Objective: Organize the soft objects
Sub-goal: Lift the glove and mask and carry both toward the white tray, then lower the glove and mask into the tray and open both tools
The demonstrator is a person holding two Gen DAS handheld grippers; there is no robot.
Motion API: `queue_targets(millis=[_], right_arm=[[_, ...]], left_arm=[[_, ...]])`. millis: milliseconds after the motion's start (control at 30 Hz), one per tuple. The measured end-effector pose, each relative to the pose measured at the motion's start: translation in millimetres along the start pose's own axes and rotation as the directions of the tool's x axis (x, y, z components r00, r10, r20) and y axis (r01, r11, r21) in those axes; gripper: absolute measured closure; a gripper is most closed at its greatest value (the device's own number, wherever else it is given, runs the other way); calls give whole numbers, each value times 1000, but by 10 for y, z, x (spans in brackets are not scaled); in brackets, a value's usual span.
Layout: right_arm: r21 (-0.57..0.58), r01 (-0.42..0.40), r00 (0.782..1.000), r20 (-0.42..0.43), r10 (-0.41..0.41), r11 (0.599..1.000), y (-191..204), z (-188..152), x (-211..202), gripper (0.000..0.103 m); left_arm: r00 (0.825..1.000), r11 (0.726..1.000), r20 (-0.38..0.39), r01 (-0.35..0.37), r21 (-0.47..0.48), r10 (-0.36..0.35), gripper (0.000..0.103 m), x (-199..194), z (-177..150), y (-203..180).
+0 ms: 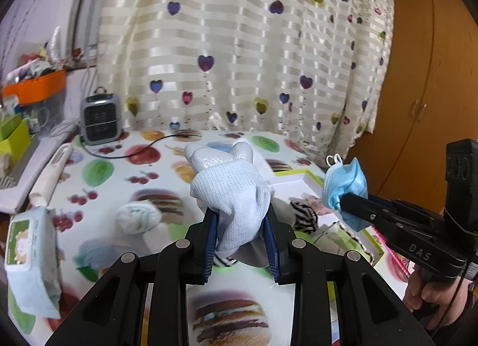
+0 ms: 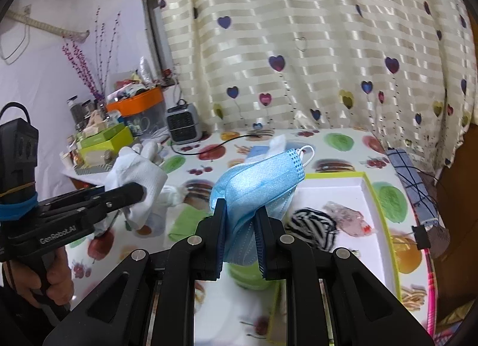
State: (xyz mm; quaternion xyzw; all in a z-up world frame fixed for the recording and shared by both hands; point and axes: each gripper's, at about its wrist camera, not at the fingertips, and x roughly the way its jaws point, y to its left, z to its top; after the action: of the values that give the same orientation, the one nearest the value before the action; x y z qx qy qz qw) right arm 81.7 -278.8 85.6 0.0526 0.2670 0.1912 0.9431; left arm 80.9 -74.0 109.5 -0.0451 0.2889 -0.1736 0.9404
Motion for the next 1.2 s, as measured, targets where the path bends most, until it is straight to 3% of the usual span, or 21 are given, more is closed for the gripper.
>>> queue_targets(millis=[267,567,1100,1200], right_arm=[[51,72,997,-1,-72,996,-370,34,10,85],[126,126,992,-32,-123,984,-797,5,115,85],[225,208,964,-214,-160,952,-1307,-333,566,85],[233,191,963,-231,-136,954,-1335,-351,597,81]], left_arm=[[997,996,-14,72,53,-71,76,222,114,-262],[994,991,-40,108,74,-105,76,445,176,-390],[987,984,-83,147,103,-139,76,690,204,-548],[984,981,-93,159,111,-149,76,724,197,-603]])
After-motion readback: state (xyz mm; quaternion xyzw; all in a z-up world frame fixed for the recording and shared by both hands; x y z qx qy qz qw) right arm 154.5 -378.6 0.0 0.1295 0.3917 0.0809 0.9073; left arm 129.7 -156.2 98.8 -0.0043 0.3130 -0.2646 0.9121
